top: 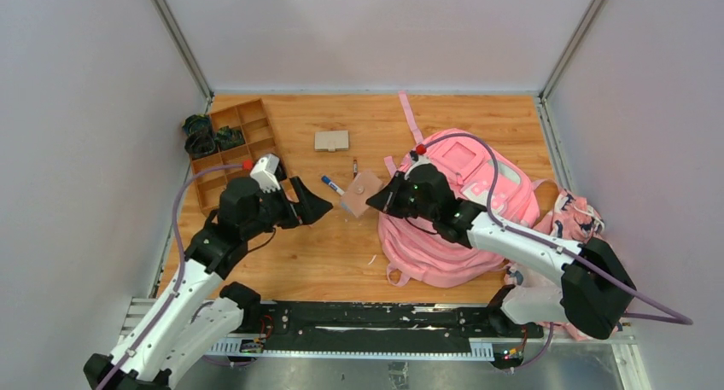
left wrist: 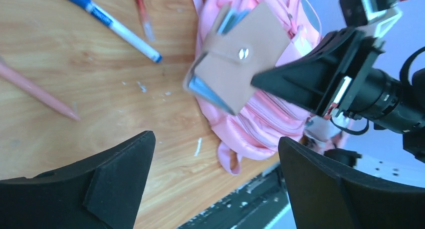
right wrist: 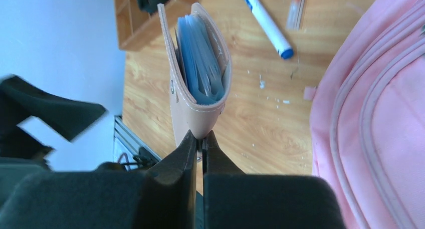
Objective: Pack the student bag
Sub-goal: Pick up the personal item from the center of the board.
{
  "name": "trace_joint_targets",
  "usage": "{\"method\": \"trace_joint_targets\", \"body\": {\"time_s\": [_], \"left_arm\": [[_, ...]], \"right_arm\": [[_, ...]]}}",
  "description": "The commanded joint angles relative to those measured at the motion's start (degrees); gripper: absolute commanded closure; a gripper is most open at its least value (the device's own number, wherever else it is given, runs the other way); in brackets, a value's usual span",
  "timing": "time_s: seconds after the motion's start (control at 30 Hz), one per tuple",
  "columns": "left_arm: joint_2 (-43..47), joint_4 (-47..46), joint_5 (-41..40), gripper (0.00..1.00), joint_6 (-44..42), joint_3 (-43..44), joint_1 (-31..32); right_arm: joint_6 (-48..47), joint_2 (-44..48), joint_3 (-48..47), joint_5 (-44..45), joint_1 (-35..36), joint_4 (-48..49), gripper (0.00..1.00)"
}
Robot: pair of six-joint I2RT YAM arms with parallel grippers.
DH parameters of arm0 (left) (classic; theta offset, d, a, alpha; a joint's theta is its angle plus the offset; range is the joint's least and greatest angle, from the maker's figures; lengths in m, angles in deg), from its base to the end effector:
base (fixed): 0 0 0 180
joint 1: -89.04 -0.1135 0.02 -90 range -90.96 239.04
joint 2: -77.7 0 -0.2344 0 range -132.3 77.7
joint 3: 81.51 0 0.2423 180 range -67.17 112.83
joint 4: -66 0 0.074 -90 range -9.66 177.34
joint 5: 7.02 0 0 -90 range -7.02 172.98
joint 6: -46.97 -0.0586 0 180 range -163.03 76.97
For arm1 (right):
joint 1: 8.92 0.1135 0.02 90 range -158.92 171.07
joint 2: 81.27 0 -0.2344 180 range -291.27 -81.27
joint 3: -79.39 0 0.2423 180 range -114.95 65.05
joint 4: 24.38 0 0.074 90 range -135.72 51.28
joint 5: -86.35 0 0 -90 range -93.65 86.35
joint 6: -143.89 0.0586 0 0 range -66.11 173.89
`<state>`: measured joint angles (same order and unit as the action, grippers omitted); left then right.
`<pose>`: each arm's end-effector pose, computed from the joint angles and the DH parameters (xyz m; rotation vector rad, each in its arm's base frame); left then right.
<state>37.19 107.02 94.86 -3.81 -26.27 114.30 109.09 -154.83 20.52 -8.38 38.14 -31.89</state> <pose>0.1702 -0.0936 0.2692 -0.1227 2.1410 -0.8977 0.2081 0.2307 0.2268 0.0942 2.1752 1.1951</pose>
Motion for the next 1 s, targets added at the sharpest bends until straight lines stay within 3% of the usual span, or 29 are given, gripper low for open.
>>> {"method": "trace_joint_targets", "body": {"time_s": [0.0,0.13,0.3,0.47,0.63,0.73,0.87,0.97], "left_arm": [[0.31,-16.02,9.29,0.0,14.51,-10.97,0.14],[1.87,-31.27,9.71,0.0,24.11,-18.69,0.14],[1.7,-34.36,8.18,0.0,26.29,-20.56,0.14],[0.81,-43.41,7.9,0.0,31.03,-24.5,0.14],[-1.36,-44.46,7.94,0.04,30.58,-23.81,0.14],[-2.0,-44.77,7.29,0.16,30.63,-23.1,0.14],[-2.42,-44.78,5.89,0.48,31.2,-22.64,0.14],[-2.77,-44.79,4.67,0.66,31.73,-22.18,0.13]], "right_arm": [[2.12,2.37,3.07,-2.5,-2.03,9.51,1.0],[4.19,2.64,3.29,-5.54,-2.26,12.33,1.0],[5.5,2.83,3.47,-7.67,-2.26,15.05,1.0],[8.37,0.45,2.92,-11.76,-2.64,17.61,1.0],[10.84,-1.37,3.33,-15.05,-2.62,21.96,1.0],[10.94,-1.35,3.23,-15.71,-2.62,21.75,1.0],[10.9,-1.39,3.36,-16.49,-2.56,20.9,1.0],[10.59,-2.43,2.32,-18.18,-2.6,17.38,1.0]]}}
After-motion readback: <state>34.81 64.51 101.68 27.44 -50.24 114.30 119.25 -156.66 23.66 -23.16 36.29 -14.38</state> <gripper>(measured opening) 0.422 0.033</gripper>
